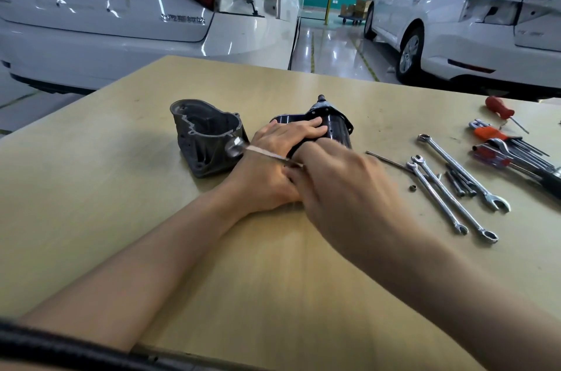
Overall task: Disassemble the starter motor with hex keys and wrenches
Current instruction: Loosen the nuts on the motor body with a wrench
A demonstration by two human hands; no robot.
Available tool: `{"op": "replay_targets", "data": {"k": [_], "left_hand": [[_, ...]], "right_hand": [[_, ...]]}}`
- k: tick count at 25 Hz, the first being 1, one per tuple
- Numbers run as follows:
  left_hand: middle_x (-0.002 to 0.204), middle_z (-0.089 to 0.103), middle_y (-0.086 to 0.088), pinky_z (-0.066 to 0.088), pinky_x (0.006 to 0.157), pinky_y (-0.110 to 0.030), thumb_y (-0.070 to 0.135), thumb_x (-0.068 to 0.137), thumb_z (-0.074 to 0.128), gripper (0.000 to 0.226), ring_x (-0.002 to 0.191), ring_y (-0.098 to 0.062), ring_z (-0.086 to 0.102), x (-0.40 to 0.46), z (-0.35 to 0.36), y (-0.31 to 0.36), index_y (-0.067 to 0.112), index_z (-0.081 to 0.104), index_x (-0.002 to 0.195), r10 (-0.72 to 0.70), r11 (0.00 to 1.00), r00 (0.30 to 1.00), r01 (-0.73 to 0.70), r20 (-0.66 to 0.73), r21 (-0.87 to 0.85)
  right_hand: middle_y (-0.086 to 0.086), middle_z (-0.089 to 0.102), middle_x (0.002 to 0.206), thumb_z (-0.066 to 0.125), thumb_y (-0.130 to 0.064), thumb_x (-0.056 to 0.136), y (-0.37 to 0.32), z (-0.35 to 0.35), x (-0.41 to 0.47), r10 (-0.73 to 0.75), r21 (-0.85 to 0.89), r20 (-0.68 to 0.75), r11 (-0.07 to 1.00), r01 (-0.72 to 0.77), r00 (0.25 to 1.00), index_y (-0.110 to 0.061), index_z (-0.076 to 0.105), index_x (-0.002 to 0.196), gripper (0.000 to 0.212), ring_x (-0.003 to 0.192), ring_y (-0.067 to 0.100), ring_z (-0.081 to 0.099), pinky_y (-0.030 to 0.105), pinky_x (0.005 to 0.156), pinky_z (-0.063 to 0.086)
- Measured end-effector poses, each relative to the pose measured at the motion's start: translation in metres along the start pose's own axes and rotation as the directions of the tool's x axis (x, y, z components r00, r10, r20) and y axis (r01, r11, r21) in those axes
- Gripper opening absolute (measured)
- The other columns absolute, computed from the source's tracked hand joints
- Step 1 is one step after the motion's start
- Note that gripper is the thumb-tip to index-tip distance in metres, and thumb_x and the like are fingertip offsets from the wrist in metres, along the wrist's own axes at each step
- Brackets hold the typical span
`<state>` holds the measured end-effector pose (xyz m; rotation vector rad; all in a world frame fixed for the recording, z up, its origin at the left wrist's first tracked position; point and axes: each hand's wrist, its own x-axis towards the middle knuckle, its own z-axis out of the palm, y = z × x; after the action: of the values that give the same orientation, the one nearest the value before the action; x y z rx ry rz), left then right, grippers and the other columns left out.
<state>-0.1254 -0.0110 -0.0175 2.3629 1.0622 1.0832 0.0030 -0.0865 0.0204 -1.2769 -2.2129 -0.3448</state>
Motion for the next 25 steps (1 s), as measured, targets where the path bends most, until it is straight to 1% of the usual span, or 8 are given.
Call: {"op": "replay_targets", "data": {"k": [3, 6, 8, 10, 12, 14, 15, 25], "left_hand": [[0.143, 0.041, 0.017, 0.014, 0.119, -0.035, 0.049, 0.079, 0.037, 0.06, 0.136, -0.001, 0.036, 0.001, 0.002, -0.002, 0.028, 0.049, 0.134, -0.021, 1.0, 1.0, 0.021, 0.017, 0.023], [0.146, 0.043, 0.013, 0.015, 0.119, -0.04, 0.052, 0.075, 0.056, 0.066, 0.137, 0.001, 0.035, 0.0, 0.001, -0.005, 0.027, 0.049, 0.136, -0.009, 0.999, 1.0, 0.008, 0.022, 0.046], [0.146, 0.046, 0.009, 0.019, 0.118, -0.044, 0.053, 0.063, 0.079, 0.082, 0.135, -0.001, 0.038, -0.002, 0.001, -0.003, 0.024, 0.052, 0.135, -0.003, 0.999, 1.0, 0.003, 0.008, 0.035], [0.145, 0.048, 0.007, 0.02, 0.117, -0.046, 0.045, 0.056, 0.09, 0.088, 0.134, -0.003, 0.04, -0.002, 0.0, 0.0, 0.022, 0.054, 0.132, -0.011, 0.999, 1.0, 0.011, -0.008, 0.034], [0.145, 0.048, 0.007, 0.019, 0.118, -0.046, 0.042, 0.055, 0.091, 0.087, 0.133, -0.002, 0.04, -0.002, 0.0, 0.002, 0.021, 0.055, 0.132, -0.011, 0.999, 1.0, 0.012, -0.023, 0.034], [0.145, 0.048, 0.007, 0.019, 0.118, -0.045, 0.041, 0.055, 0.091, 0.087, 0.132, -0.002, 0.039, -0.003, -0.001, 0.003, 0.021, 0.055, 0.132, -0.012, 0.999, 1.0, 0.013, -0.029, 0.033], [0.145, 0.048, 0.007, 0.019, 0.118, -0.044, 0.04, 0.055, 0.091, 0.087, 0.132, -0.002, 0.039, -0.003, -0.001, 0.003, 0.021, 0.054, 0.132, -0.013, 0.999, 1.0, 0.014, -0.028, 0.035], [0.144, 0.049, 0.006, 0.023, 0.116, -0.045, 0.041, 0.055, 0.092, 0.088, 0.133, -0.005, 0.042, -0.003, 0.0, 0.002, 0.019, 0.055, 0.132, 0.0, 0.999, 0.999, 0.001, -0.044, 0.039]], "right_hand": [[0.01, 0.06, 0.068, 0.074, -0.001, 0.066, -0.01, 0.01, 0.002, -0.082, -0.21, 0.093, 0.972, 0.1, 0.992, -0.007, 0.062, 0.074, 0.015, 0.055, 0.024, 0.057, 0.028, 0.052, 0.03], [0.008, 0.065, 0.079, 0.066, -0.007, 0.083, 0.002, 0.002, -0.003, -0.066, 0.155, -0.051, 0.985, 0.073, 0.997, -0.003, 0.066, 0.085, 0.005, 0.068, 0.019, 0.06, 0.025, 0.062, 0.04], [-0.003, 0.063, 0.074, 0.062, -0.014, 0.089, 0.016, -0.008, -0.012, 0.138, 0.424, -0.148, 0.903, -0.063, 0.979, -0.01, 0.066, 0.085, 0.006, 0.063, 0.01, 0.055, 0.023, 0.061, 0.044], [-0.004, 0.062, 0.062, 0.063, -0.015, 0.091, 0.03, -0.014, -0.022, 0.445, 0.738, -0.052, 0.621, -0.266, 0.894, -0.013, 0.065, 0.081, 0.01, 0.054, 0.011, 0.055, 0.024, 0.055, 0.046], [0.002, 0.061, 0.058, 0.058, -0.013, 0.092, 0.037, -0.014, -0.031, 0.659, 0.921, 0.219, 0.103, -0.375, 0.719, -0.006, 0.065, 0.081, 0.014, 0.051, 0.016, 0.054, 0.023, 0.051, 0.046], [0.005, 0.058, 0.055, 0.053, -0.012, 0.094, 0.041, -0.01, -0.035, 0.679, 0.87, 0.487, -0.319, -0.376, 0.55, -0.004, 0.062, 0.078, 0.019, 0.048, 0.014, 0.053, 0.021, 0.047, 0.047], [0.004, 0.057, 0.053, 0.051, -0.011, 0.094, 0.041, -0.009, -0.036, 0.661, 0.828, 0.559, -0.42, -0.371, 0.5, -0.005, 0.06, 0.076, 0.022, 0.046, 0.012, 0.053, 0.019, 0.045, 0.047], [0.009, 0.067, 0.061, 0.052, -0.008, 0.092, 0.037, -0.003, -0.033, 0.61, 0.795, 0.604, -0.507, -0.332, 0.513, -0.005, 0.062, 0.08, 0.016, 0.054, 0.016, 0.068, 0.021, 0.049, 0.053]]}}
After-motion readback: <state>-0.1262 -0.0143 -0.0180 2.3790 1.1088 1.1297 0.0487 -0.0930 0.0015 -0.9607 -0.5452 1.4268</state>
